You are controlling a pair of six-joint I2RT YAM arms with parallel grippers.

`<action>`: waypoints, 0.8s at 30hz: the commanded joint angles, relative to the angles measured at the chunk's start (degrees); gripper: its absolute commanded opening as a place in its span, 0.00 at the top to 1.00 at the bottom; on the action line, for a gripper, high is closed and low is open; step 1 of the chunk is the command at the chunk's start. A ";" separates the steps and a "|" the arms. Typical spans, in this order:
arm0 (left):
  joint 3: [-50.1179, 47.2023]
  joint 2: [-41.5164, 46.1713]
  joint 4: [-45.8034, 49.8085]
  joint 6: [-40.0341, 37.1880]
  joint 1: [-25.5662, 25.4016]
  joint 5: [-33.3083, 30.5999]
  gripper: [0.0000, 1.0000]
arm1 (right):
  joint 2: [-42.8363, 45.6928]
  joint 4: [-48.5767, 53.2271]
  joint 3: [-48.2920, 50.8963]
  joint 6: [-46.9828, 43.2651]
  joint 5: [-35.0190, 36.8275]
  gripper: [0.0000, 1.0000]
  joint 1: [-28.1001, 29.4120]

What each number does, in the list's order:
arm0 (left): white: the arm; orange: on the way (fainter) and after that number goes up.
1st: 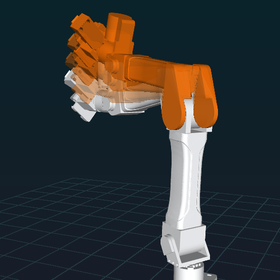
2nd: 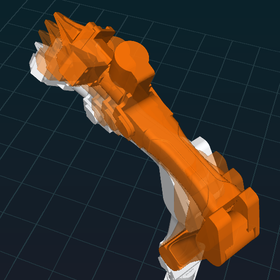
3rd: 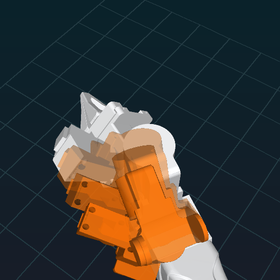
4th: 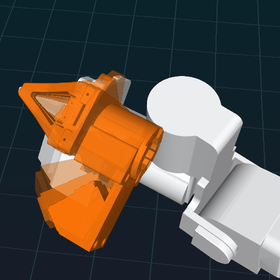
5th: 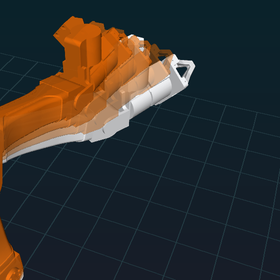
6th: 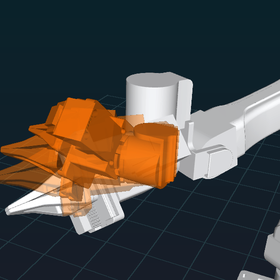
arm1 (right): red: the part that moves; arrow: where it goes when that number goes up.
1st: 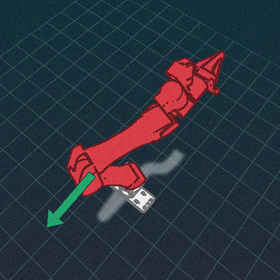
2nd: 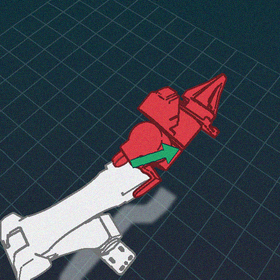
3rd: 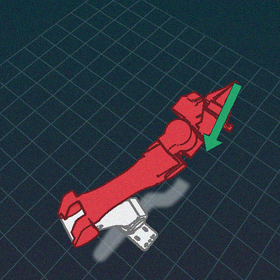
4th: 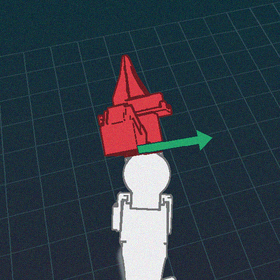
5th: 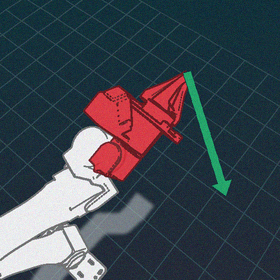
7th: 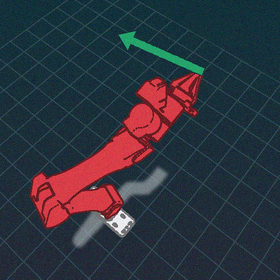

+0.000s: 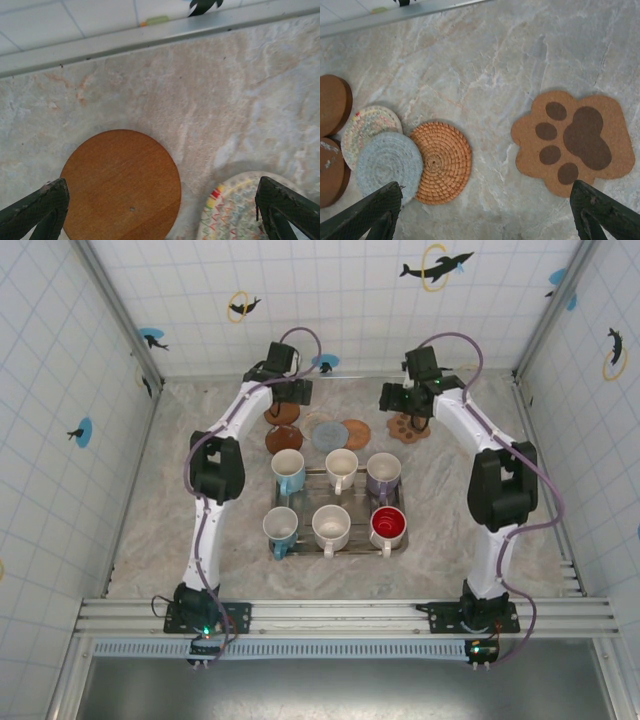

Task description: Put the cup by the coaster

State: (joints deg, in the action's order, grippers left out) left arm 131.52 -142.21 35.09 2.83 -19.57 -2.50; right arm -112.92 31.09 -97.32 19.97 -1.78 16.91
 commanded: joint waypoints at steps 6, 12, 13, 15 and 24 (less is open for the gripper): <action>2.40 -4.36 -4.24 -1.18 0.92 -2.42 0.03 | 6.39 -4.62 6.07 0.91 -1.20 0.10 0.29; 4.61 -8.09 -3.63 -0.83 0.94 -2.68 0.03 | 7.08 -4.70 7.48 1.26 -1.29 0.10 0.24; 4.70 -8.41 -3.54 -0.74 0.94 -2.68 0.03 | 7.11 -4.69 7.64 1.36 -1.32 0.10 0.24; 4.71 -8.93 -3.54 -0.47 0.90 -2.77 0.03 | 7.21 -4.85 8.00 1.54 -1.38 0.10 0.26; 5.14 -11.55 -3.02 -0.50 1.02 -3.65 0.03 | 7.41 -4.99 8.98 1.92 -1.83 0.10 0.32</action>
State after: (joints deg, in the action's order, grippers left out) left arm 134.69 -151.72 31.22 2.83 -18.96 -4.80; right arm -108.55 27.42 -89.80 21.37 -3.11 16.91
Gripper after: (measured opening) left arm 0.973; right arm 0.901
